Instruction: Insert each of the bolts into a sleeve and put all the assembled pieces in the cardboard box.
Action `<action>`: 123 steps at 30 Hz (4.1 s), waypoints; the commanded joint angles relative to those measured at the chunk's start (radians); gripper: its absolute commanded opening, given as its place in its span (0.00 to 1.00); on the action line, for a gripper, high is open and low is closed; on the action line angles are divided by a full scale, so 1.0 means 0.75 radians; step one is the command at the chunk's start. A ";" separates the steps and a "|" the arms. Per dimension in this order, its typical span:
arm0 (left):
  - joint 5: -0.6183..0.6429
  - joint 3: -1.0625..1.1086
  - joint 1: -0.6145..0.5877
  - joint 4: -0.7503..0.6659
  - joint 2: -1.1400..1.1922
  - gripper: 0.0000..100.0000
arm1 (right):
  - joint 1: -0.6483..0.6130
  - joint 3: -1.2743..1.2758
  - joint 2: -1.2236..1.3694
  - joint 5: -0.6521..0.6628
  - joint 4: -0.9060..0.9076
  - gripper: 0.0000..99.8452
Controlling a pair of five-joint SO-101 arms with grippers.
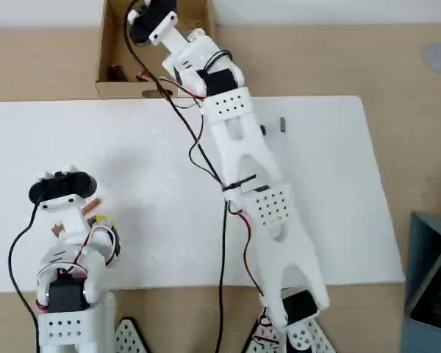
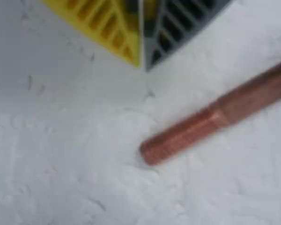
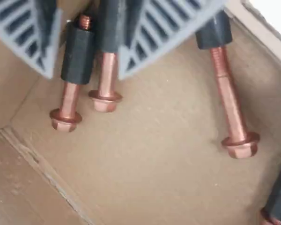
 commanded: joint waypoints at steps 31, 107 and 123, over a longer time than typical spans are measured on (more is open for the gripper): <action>0.000 -0.002 -0.014 -0.029 -0.011 0.00 | 0.214 -0.449 -0.408 0.010 1.260 0.12; 0.002 -0.002 -0.014 -0.029 -0.011 0.00 | 0.300 -0.036 0.124 1.150 1.250 0.01; 0.002 -0.002 -0.014 -0.029 -0.011 0.00 | 0.306 0.015 -0.339 0.833 1.260 0.01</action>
